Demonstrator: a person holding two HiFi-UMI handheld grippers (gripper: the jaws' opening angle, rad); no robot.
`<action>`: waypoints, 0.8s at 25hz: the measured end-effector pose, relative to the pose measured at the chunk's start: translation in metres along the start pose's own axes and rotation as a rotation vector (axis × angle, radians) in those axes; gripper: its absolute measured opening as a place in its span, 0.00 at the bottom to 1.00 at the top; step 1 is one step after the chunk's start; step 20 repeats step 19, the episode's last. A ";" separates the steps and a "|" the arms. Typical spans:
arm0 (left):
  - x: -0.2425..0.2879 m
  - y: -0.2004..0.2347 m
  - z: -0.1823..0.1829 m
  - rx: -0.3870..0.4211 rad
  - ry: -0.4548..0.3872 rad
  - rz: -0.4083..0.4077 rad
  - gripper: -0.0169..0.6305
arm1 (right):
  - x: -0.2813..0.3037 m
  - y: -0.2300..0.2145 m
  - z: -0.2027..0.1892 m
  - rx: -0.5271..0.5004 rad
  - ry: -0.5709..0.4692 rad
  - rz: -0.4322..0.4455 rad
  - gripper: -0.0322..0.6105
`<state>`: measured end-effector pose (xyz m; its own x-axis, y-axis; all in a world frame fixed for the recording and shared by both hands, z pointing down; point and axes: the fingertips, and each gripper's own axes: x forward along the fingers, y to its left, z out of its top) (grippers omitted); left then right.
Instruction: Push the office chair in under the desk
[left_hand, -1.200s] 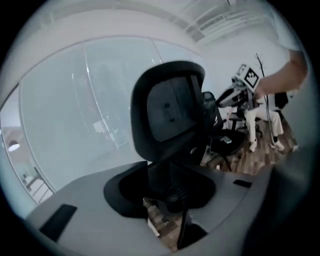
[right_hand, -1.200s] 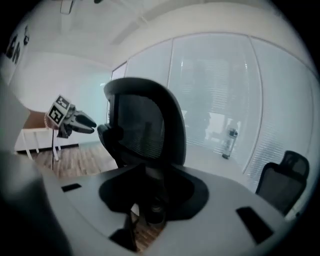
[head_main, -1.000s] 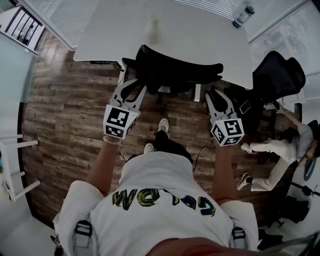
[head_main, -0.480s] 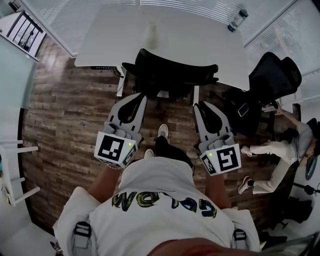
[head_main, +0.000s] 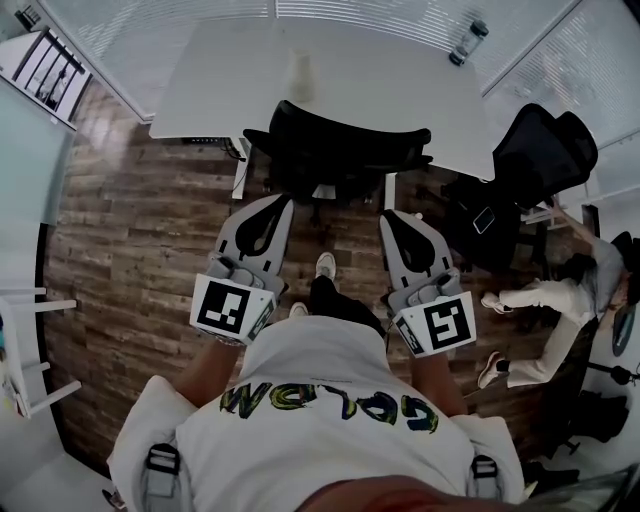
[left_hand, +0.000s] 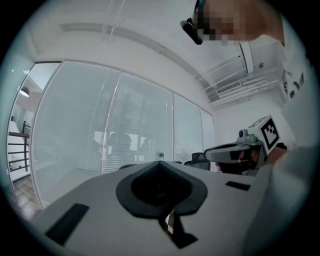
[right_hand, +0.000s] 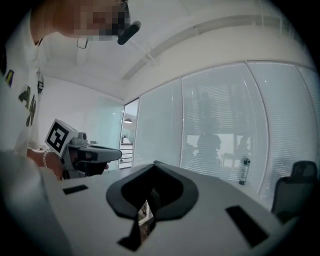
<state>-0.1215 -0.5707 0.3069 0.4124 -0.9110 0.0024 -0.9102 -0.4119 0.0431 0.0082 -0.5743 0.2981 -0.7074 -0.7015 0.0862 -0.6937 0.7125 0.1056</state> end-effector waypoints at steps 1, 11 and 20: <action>0.000 -0.001 0.001 0.002 -0.001 -0.001 0.04 | -0.001 0.000 0.001 -0.005 0.001 -0.001 0.07; -0.001 -0.002 0.003 0.015 0.010 -0.008 0.04 | 0.001 0.005 0.009 -0.035 0.001 0.003 0.07; -0.001 -0.003 -0.002 0.008 0.011 -0.011 0.04 | 0.003 0.005 0.003 -0.022 -0.005 -0.008 0.07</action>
